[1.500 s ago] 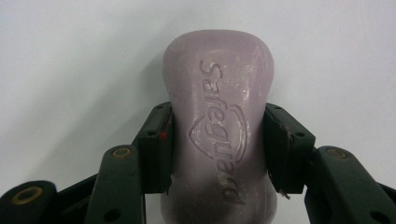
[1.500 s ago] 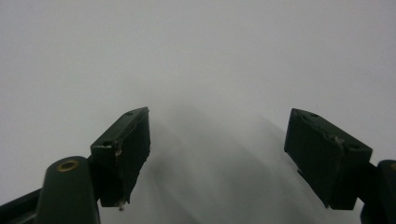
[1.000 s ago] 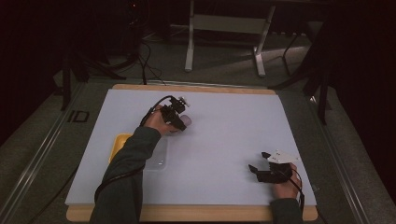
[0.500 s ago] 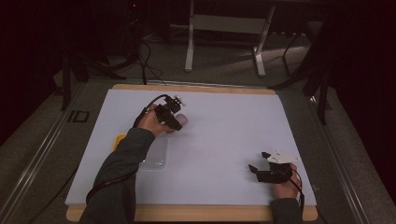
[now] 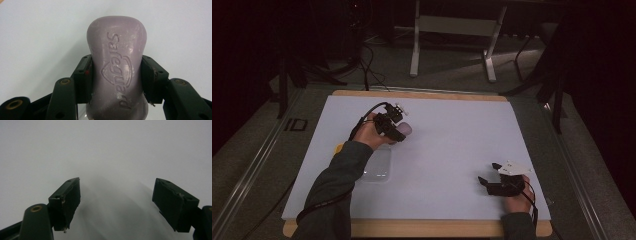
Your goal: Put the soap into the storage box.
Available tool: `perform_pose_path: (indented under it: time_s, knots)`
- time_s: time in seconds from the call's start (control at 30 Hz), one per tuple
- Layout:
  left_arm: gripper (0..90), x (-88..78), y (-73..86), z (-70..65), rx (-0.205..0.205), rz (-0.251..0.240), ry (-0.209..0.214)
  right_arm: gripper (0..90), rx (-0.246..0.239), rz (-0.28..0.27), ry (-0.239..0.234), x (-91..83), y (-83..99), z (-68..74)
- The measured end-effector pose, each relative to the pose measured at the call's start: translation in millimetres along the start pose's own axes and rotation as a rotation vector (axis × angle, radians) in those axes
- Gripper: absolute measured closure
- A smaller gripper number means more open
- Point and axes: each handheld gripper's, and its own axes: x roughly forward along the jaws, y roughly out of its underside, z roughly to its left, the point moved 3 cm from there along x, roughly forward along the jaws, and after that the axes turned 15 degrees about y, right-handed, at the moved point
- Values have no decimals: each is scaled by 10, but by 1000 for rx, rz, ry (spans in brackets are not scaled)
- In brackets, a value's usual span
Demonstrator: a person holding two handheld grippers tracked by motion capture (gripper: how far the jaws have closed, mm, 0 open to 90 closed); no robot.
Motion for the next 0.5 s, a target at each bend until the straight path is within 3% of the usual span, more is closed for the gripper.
perform_pose_path:
  time_s: [0.5]
  knots:
    - [495, -122, 166, -103, 5, -21, 11, 222, -6, 2, 1, 2, 0, 5]
